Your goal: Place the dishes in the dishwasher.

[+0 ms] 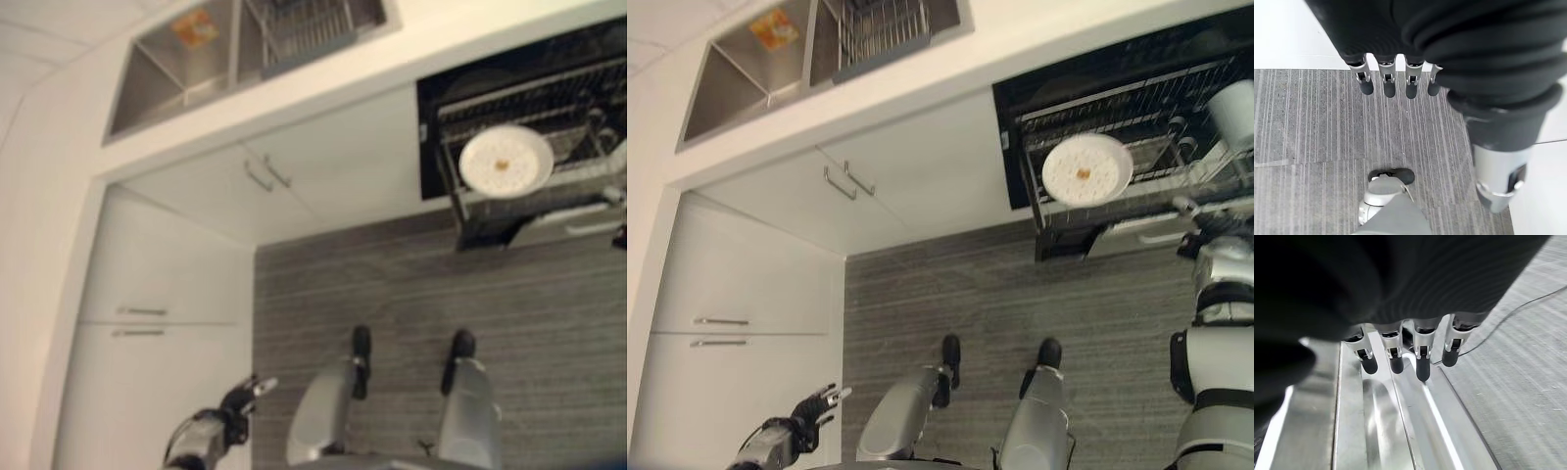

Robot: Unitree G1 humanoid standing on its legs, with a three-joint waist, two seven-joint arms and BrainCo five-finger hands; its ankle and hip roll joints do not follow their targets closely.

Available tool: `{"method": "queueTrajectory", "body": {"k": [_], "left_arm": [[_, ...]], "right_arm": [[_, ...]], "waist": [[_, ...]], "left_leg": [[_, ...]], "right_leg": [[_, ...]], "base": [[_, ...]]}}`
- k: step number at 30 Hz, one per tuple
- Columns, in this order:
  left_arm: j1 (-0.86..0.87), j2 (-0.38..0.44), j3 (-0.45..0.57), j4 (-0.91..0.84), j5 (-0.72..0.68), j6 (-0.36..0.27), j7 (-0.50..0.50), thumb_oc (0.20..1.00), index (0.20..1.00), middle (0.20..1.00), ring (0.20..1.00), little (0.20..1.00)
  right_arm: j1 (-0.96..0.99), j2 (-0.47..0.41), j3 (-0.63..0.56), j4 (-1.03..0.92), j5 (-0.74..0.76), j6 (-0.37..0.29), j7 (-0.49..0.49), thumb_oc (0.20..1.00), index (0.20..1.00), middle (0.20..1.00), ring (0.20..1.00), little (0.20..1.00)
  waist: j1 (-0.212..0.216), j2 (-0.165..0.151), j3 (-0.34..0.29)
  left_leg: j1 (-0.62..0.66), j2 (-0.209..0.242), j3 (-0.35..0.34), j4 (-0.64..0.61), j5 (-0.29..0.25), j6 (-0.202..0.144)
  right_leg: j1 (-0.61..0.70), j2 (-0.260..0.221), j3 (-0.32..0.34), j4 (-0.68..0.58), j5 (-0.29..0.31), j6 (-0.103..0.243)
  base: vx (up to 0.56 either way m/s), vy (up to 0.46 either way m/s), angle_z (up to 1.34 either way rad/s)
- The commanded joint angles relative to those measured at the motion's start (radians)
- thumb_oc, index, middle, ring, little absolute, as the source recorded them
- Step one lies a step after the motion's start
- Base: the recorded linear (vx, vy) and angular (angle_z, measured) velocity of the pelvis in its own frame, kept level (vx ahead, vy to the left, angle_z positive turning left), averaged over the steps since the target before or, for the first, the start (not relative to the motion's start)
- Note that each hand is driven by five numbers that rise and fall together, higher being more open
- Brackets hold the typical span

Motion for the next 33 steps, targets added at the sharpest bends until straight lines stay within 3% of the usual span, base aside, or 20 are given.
{"method": "queueTrajectory", "body": {"k": [1,4,9,16,20,22,24,26,33], "left_arm": [[0.046,0.053,0.008,0.022,-0.045,-0.011,0.008,1.000,1.000,1.000,1.000,1.000],[0.058,0.060,0.005,-0.020,-0.063,-0.005,0.006,1.000,1.000,1.000,1.000,1.000],[0.087,0.090,0.020,-0.067,-0.074,0.019,0.003,1.000,1.000,1.000,1.000,1.000],[0.166,0.136,0.075,-0.114,-0.021,0.046,-0.018,1.000,1.000,1.000,1.000,1.000],[0.192,0.168,0.105,-0.095,0.032,0.037,-0.039,1.000,1.000,1.000,1.000,1.000],[0.197,0.180,0.117,-0.079,0.063,0.019,-0.050,1.000,1.000,1.000,1.000,1.000],[0.195,0.186,0.119,-0.073,0.053,0.012,-0.043,1.000,1.000,1.000,1.000,1.000],[0.197,0.197,0.134,-0.071,0.066,0.010,-0.044,1.000,1.000,1.000,1.000,1.000],[0.195,0.217,0.160,-0.016,0.096,-0.002,-0.087,1.000,1.000,1.000,1.000,1.000]], "right_arm": [[-0.006,0.045,0.044,-0.048,-0.075,-0.059,0.019,1.000,1.000,1.000,1.000,1.000],[-0.112,0.017,0.116,-0.072,-0.150,-0.074,0.027,1.000,1.000,1.000,1.000,1.000],[-0.265,-0.018,0.228,-0.114,-0.232,-0.088,-0.021,1.000,1.000,1.000,1.000,1.000],[-0.389,-0.068,0.322,-0.133,-0.258,-0.124,-0.067,1.000,1.000,1.000,1.000,1.000],[-0.431,-0.090,0.361,-0.117,-0.258,-0.188,-0.096,1.000,1.000,1.000,1.000,1.000],[-0.441,-0.081,0.375,-0.138,-0.237,-0.235,-0.126,1.000,1.000,1.000,1.000,1.000],[-0.436,-0.066,0.371,-0.155,-0.240,-0.388,-0.166,1.000,1.000,1.000,1.000,1.000],[-0.411,-0.062,0.355,-0.166,-0.185,-0.361,-0.147,1.000,1.000,1.000,1.000,1.000],[-0.357,-0.039,0.314,-0.103,-0.164,-0.400,-0.082,1.000,1.000,1.000,1.000,1.000]], "waist": [[0.030,-0.040,-0.053],[0.029,-0.023,-0.031],[0.042,-0.022,-0.029],[0.096,-0.079,-0.062],[0.129,-0.120,-0.075],[0.144,-0.138,-0.078],[0.154,-0.146,-0.081],[0.164,-0.153,-0.086],[0.172,-0.158,-0.095]], "left_leg": [[0.035,0.003,-0.024,0.054,-0.092,-0.003],[0.012,0.003,-0.014,0.054,-0.088,-0.005],[-0.003,0.022,-0.014,0.054,-0.080,-0.020],[0.005,0.070,-0.045,0.054,-0.060,-0.040],[-0.003,0.089,-0.069,0.054,-0.045,-0.046],[-0.005,0.095,-0.083,0.054,-0.040,-0.047],[-0.006,0.096,-0.092,0.054,-0.037,-0.047],[-0.001,0.098,-0.100,0.054,-0.038,-0.047],[0.005,0.105,-0.105,0.054,-0.036,-0.048]], "right_leg": [[0.136,-0.009,0.026,-0.095,-0.009,0.010],[0.111,-0.010,0.032,-0.095,-0.005,0.008],[0.094,0.005,0.021,-0.095,-0.013,-0.007],[0.124,0.044,-0.036,-0.095,-0.034,-0.032],[0.136,0.065,-0.067,-0.095,-0.035,-0.037],[0.143,0.074,-0.080,-0.095,-0.037,-0.038],[0.148,0.078,-0.090,-0.095,-0.039,-0.039],[0.160,0.078,-0.104,-0.095,-0.044,-0.040],[0.176,0.085,-0.113,-0.095,-0.047,-0.039]], "base": [[0.01,0.059,-0.15],[0.00,0.022,0.03],[0.06,-0.116,0.04],[0.10,-0.232,0.16],[0.10,-0.250,0.20],[0.07,-0.178,0.30],[0.04,-0.102,0.22],[0.04,-0.091,0.14],[-0.01,-0.028,0.08]]}}
